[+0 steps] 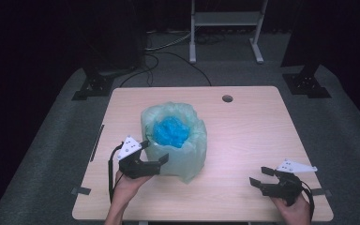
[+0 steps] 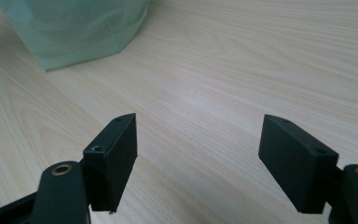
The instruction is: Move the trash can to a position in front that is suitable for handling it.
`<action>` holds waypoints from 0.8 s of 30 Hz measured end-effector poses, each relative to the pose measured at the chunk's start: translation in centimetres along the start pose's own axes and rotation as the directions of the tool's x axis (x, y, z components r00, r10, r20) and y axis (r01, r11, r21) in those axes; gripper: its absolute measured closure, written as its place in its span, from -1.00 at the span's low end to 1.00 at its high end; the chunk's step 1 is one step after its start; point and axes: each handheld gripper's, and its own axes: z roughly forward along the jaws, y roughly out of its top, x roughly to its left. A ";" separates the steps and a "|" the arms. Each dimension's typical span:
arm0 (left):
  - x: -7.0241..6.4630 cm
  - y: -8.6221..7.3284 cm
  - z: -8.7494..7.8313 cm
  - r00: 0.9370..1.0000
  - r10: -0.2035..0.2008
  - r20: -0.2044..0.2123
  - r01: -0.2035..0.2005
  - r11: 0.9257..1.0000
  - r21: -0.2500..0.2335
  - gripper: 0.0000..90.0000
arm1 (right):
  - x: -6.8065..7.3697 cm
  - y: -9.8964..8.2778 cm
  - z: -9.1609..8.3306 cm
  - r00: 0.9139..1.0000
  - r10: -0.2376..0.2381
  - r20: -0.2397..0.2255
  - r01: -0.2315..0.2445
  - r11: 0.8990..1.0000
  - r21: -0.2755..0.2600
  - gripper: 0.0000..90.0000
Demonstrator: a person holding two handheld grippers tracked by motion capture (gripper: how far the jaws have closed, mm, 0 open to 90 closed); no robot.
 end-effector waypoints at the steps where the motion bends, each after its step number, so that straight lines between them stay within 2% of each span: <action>1: -0.1 0.0 0.1 1.000 0.000 0.003 0.000 1.000 0.000 -0.82 | 0.0 0.0 0.0 1.000 0.000 0.000 0.000 1.000 0.000 -0.40; 8: -0.5 0.0 0.5 1.000 0.009 0.024 -0.010 1.000 0.011 -0.82 | -0.1 0.0 0.0 1.000 0.002 0.003 -0.002 1.000 -0.003 -0.40; 24: 0.4 0.8 -1.6 1.000 -0.016 0.000 0.016 0.999 -0.039 -0.83 | -0.6 0.3 -0.1 1.000 0.020 0.010 -0.020 1.000 -0.022 -0.40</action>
